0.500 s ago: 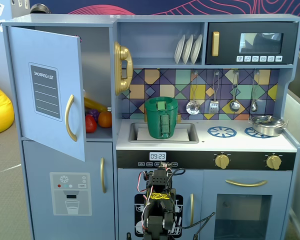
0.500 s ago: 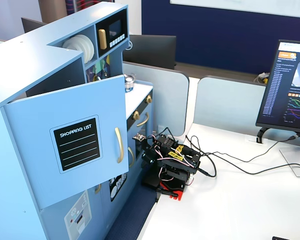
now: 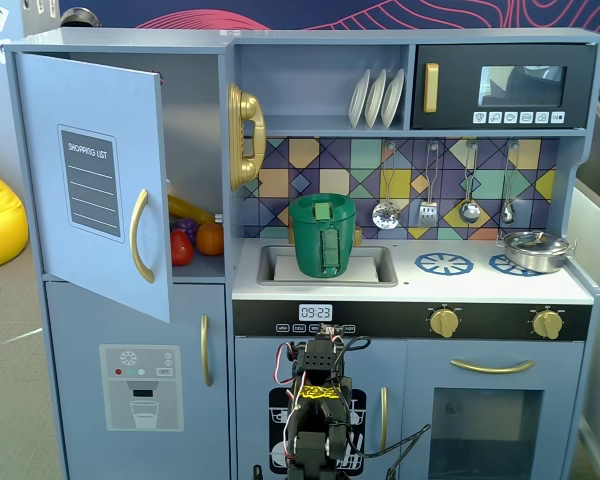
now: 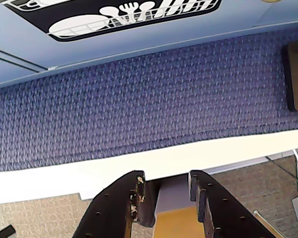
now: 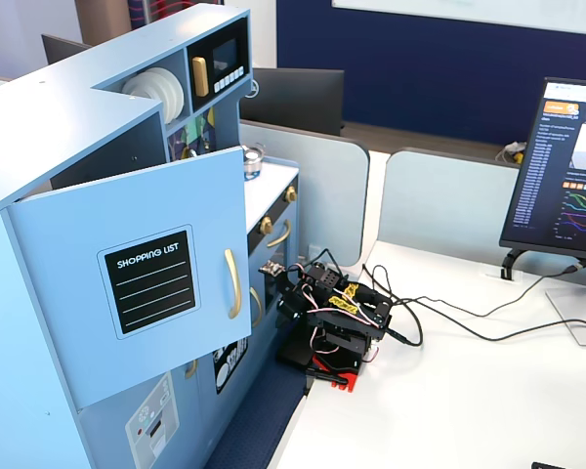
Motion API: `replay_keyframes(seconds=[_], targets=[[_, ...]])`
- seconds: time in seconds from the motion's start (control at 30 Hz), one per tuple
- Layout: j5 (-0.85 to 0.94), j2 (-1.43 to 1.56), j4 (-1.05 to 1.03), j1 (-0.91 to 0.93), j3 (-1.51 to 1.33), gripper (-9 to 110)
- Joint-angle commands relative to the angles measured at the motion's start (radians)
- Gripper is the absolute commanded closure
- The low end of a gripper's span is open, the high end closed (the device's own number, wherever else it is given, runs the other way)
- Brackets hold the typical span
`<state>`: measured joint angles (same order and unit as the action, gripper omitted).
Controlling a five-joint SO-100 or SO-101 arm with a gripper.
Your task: Close the left cabinet door
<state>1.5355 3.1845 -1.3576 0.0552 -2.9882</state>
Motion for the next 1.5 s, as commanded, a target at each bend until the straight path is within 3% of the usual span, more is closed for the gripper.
replay_keyframes(seconds=[0.0,0.27,0.6,0.93,1.47], targets=[[-0.026,-0.006,-0.175,-0.048,-0.009,101],[-0.086,-0.009,-0.032,-0.382,0.186,101],[-0.015,-0.092,0.083,-0.802,0.588,101],[0.091,-0.350,0.219,-1.012,0.988,102],[0.560,-0.514,0.318,-1.284,1.247,102]])
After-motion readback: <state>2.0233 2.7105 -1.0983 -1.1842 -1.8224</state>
